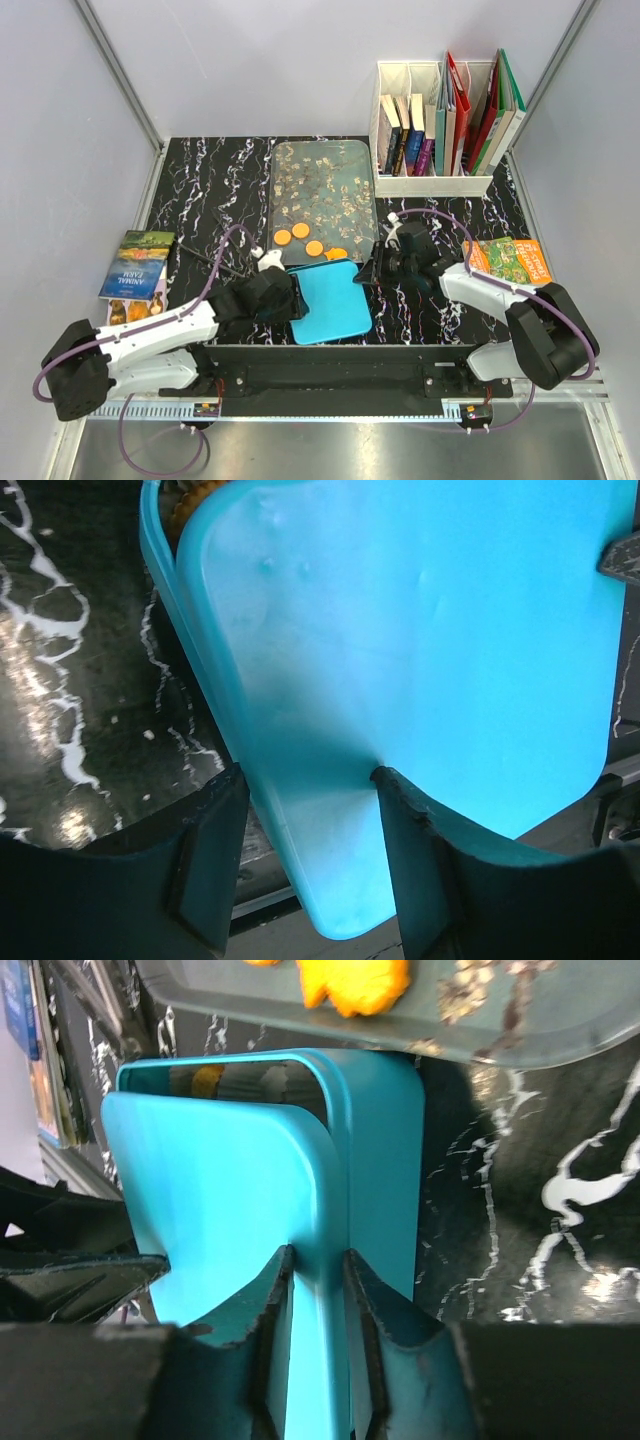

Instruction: Pack the cookies

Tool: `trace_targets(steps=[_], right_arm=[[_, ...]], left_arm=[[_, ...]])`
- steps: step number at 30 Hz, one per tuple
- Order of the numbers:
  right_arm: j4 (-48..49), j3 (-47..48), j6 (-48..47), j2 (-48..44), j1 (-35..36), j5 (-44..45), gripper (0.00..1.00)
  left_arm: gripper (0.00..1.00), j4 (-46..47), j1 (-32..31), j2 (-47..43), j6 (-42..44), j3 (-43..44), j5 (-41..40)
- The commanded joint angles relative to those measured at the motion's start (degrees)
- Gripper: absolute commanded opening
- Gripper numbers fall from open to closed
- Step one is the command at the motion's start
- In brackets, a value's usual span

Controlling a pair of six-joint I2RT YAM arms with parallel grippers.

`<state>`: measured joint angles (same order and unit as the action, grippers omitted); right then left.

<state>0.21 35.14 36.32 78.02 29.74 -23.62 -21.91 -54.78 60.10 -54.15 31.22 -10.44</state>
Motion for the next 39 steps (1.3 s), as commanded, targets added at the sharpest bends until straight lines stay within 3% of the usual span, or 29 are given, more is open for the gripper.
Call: trace_targets(steps=[1,7,12,18,30,39], right_arm=[[-2.5,2.9,0.3,-0.5,1.9,-3.6,0.27],[-3.6,4.4,-0.1,-0.1,1.9,-3.5,0.23],[-4.1,5.0,-0.2,-0.1,1.9,-3.3,0.22],[-4.1,5.2,-0.2,0.3,1.9,-3.5,0.23],[-4.2,5.6,-0.3,0.7,1.9,-3.4,0.16],[-4.9,6.7,0.0,-0.4,1.9,-3.3,0.1]], left_arm=[[0.56,-3.0,-0.1,-3.4,1.0,-1.0,-3.5],[0.55,-3.5,-0.1,-5.0,1.1,-0.8,-3.9],[0.69,-4.0,-0.1,-5.5,1.5,0.4,-3.7],[0.73,-5.2,-0.1,-6.1,1.9,1.6,-4.1],[0.38,-5.6,-0.1,-8.7,1.7,1.1,-4.9],[0.27,-5.9,0.0,-9.7,2.3,2.2,-4.9]])
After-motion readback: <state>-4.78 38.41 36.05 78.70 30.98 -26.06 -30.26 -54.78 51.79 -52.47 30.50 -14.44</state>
